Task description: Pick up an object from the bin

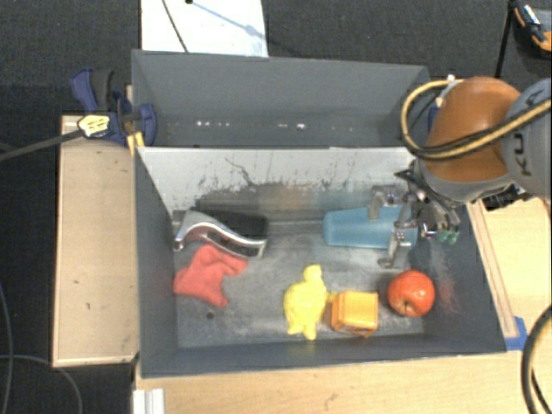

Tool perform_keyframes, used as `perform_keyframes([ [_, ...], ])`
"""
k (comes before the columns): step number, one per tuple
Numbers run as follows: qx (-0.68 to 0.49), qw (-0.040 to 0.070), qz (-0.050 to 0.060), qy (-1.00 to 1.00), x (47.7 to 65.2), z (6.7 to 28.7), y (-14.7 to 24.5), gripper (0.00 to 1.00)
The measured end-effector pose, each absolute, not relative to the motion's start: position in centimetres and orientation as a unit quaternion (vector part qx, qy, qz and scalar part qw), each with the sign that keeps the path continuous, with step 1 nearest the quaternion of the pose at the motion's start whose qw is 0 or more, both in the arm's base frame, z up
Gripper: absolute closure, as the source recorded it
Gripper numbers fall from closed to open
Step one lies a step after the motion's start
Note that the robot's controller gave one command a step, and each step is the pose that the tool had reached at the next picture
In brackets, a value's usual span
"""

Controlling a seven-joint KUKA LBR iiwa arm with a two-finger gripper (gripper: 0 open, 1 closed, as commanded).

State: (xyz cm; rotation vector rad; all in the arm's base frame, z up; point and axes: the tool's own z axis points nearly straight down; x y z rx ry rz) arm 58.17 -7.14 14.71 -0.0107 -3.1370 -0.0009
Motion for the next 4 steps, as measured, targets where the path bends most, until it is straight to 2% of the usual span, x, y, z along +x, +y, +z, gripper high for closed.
perform_keyframes([
  [2,-0.002,-0.004,0.0,-1.0,58.1,14.9,-7.1,0.0],
  [3,0.068,0.0,0.0,-0.998,54.5,10.6,-7.3,0.0],
  [4,0.182,-0.001,0.0,-0.983,52.9,8.9,-8.8,0.0],
])
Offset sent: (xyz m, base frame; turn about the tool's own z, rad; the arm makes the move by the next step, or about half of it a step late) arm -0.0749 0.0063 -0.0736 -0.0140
